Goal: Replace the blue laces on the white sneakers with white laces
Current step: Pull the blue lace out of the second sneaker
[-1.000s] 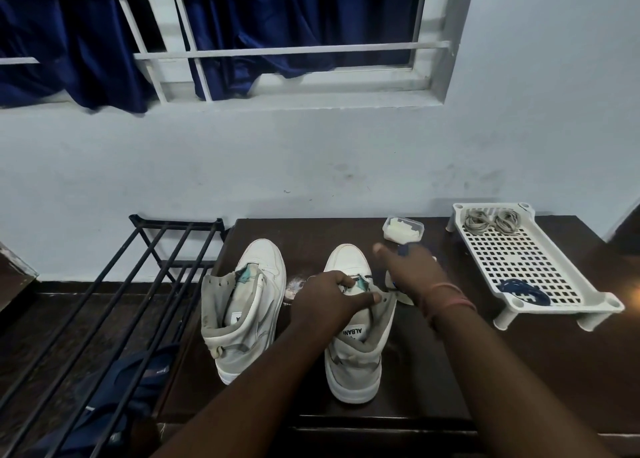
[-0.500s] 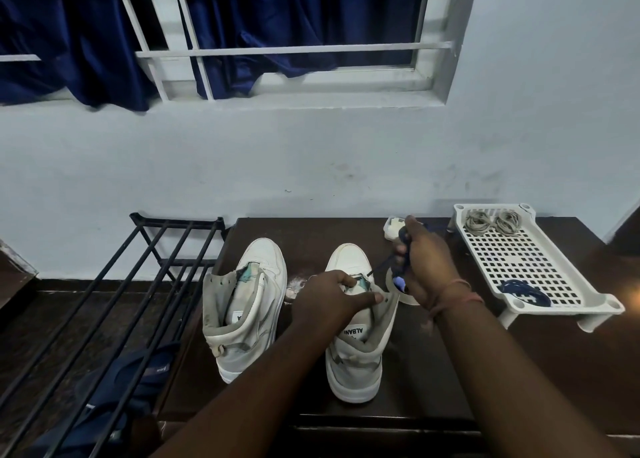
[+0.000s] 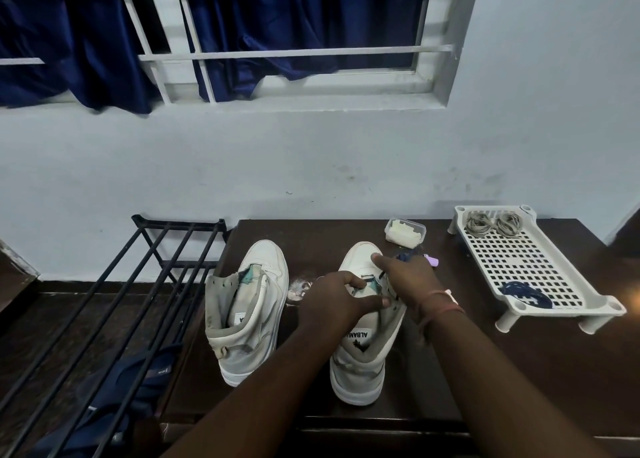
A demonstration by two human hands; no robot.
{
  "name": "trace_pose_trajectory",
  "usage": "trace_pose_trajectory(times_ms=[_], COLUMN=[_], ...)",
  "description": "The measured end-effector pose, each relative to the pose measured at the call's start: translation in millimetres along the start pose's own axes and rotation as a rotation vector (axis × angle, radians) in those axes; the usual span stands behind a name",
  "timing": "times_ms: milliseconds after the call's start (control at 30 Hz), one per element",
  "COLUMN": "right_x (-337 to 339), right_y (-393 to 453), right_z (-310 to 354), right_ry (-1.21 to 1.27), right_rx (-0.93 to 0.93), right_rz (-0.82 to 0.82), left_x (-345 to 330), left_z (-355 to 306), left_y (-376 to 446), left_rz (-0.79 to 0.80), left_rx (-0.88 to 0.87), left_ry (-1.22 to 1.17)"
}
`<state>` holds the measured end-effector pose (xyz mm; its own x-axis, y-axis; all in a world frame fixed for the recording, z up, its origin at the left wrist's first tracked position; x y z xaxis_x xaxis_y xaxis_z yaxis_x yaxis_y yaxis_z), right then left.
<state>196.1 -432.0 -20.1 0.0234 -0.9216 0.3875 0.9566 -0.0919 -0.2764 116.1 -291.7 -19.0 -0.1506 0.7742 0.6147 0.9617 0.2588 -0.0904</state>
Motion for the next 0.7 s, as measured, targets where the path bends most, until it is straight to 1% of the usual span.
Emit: trace_pose_trajectory(times_ms=[100,200,333,500,600,700], right_x=[-3,-2,3,7,9,8], right_y=[4,10,-4,-6,-5,-7], right_z=[-9,-18,-6,0,0,2], right_ry=[0.034,0.02,-0.004,-0.086,0.032,0.147], right_rx=[-0.064,-0.147,-0.144,-0.079,-0.1,-0.079], right_rz=[0.039,0.048,0.05,0.016,0.033,0.054], left_x=[-2,1,0,1,3,4], left_z=[2,6,4,6,8,8], left_y=[0,-3,-7,-5,-5,-2], left_rz=[-0.033,-0.142,-0.237,-0.266,-0.282,-0.297], left_rx=[-0.023,-0.008,0.003,0.04,0.076,0.085], left_ry=[0.001,-0.081,-0.091,-0.139,-0.165,-0.182])
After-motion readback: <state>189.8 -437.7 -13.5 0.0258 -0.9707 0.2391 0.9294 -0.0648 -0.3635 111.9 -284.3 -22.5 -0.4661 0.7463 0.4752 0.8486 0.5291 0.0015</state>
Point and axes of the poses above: each hand's wrist, its own y-axis towards the middle knuckle, its own x-axis out of the back of the hand, z = x × y, the point moved 2 cm from there along y, towards the middle knuckle, and after that the axes turned 4 degrees about -y, right-handed, at the moved point
